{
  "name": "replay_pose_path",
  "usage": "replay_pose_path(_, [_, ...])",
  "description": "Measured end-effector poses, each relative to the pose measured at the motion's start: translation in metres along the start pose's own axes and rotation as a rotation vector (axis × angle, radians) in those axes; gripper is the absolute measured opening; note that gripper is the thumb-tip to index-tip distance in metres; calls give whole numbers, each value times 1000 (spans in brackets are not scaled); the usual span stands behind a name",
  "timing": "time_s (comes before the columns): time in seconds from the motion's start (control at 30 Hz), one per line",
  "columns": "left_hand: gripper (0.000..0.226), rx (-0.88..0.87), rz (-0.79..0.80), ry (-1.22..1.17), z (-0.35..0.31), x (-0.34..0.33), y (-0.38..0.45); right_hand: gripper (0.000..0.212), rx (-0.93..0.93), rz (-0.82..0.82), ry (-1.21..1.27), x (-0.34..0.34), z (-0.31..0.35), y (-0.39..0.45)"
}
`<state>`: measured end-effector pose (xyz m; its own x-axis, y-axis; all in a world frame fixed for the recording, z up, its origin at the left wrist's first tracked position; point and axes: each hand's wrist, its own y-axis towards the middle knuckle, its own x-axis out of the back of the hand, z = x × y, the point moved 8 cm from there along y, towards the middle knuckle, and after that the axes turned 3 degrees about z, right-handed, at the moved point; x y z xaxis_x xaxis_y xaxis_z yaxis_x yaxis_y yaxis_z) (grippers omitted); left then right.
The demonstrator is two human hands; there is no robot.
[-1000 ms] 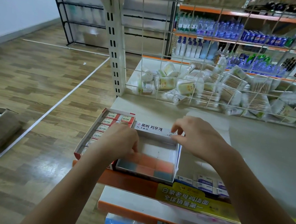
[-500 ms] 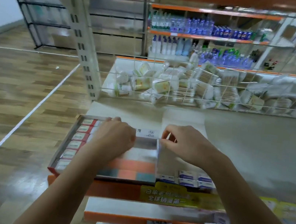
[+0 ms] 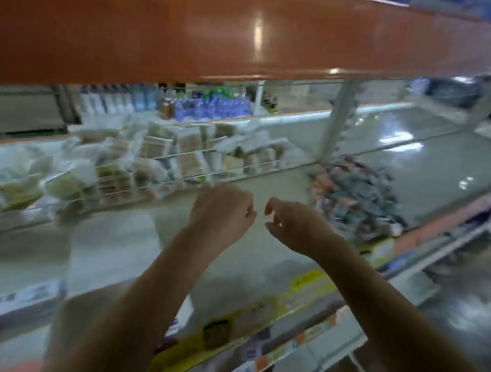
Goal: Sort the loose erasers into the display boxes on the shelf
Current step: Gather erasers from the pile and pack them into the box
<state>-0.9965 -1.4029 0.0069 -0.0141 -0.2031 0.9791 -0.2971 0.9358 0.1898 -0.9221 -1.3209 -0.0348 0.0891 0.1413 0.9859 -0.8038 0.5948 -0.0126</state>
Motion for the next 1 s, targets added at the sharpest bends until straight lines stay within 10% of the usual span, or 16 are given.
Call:
replay_pose_path(0.53, [31, 32, 111, -72, -151, -106, 189, 29, -217, 15, -19, 22, -300, 28])
replay_pose_path(1.0, [43, 123, 110, -81, -147, -145, 213, 25, -140, -52, 171, 5, -342, 48])
